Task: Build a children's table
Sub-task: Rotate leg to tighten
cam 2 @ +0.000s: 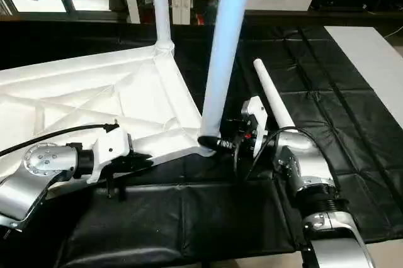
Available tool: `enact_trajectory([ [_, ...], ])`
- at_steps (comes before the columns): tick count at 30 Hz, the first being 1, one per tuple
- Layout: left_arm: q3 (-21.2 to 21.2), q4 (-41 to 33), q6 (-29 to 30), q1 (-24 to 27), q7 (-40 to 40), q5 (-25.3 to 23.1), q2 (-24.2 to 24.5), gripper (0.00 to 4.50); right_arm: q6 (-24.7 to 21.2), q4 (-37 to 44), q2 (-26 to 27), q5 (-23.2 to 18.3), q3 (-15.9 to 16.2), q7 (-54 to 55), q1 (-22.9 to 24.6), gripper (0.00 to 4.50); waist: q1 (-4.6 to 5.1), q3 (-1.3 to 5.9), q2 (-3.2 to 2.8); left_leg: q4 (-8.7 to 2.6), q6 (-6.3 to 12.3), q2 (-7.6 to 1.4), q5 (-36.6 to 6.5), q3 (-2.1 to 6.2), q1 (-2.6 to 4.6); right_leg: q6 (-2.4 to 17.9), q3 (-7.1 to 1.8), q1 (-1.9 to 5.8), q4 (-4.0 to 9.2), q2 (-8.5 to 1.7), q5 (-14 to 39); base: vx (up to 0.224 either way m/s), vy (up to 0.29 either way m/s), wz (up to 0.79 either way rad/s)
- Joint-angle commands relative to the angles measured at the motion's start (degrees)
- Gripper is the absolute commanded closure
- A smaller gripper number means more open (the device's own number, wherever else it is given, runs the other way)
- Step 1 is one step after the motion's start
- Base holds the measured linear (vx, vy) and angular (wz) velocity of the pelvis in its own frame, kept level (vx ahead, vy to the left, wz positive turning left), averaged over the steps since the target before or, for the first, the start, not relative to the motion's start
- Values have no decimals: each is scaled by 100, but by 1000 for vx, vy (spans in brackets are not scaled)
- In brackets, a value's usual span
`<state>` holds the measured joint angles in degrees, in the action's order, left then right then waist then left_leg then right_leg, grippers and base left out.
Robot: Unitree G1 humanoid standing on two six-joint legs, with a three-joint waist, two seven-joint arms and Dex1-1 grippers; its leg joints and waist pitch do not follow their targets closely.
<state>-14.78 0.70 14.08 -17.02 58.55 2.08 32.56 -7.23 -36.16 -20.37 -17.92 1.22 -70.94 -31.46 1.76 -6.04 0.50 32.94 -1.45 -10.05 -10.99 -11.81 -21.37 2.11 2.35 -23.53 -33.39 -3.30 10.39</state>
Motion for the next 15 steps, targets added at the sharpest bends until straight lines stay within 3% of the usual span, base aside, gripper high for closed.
enact_trajectory([
  [1,-217,105,25,87,14,-49,-58,450,0,-14,50,61,55,20,-34,144,-7,340,-23,-327,746,-385,-405,122,126,1653,-269,257,245,-435,283,0,0,0],
  [10,-203,127,51,63,14,-42,-51,450,16,-88,94,156,41,339,-4,205,-35,343,-20,-309,728,-373,-415,114,123,1649,-278,253,232,-431,281,0,0,0],
  [12,-245,148,174,-12,-173,-113,-203,450,46,-339,262,468,8,1230,-15,216,-17,330,-14,-315,616,-371,-623,120,119,1604,-292,235,261,-442,617,0,0,0],
  [15,-291,222,257,-93,-401,-189,-409,450,-122,-484,455,669,1,2002,54,229,33,275,-4,-349,282,-365,-1192,143,136,1388,-304,192,362,-450,1592,0,0,0],
])
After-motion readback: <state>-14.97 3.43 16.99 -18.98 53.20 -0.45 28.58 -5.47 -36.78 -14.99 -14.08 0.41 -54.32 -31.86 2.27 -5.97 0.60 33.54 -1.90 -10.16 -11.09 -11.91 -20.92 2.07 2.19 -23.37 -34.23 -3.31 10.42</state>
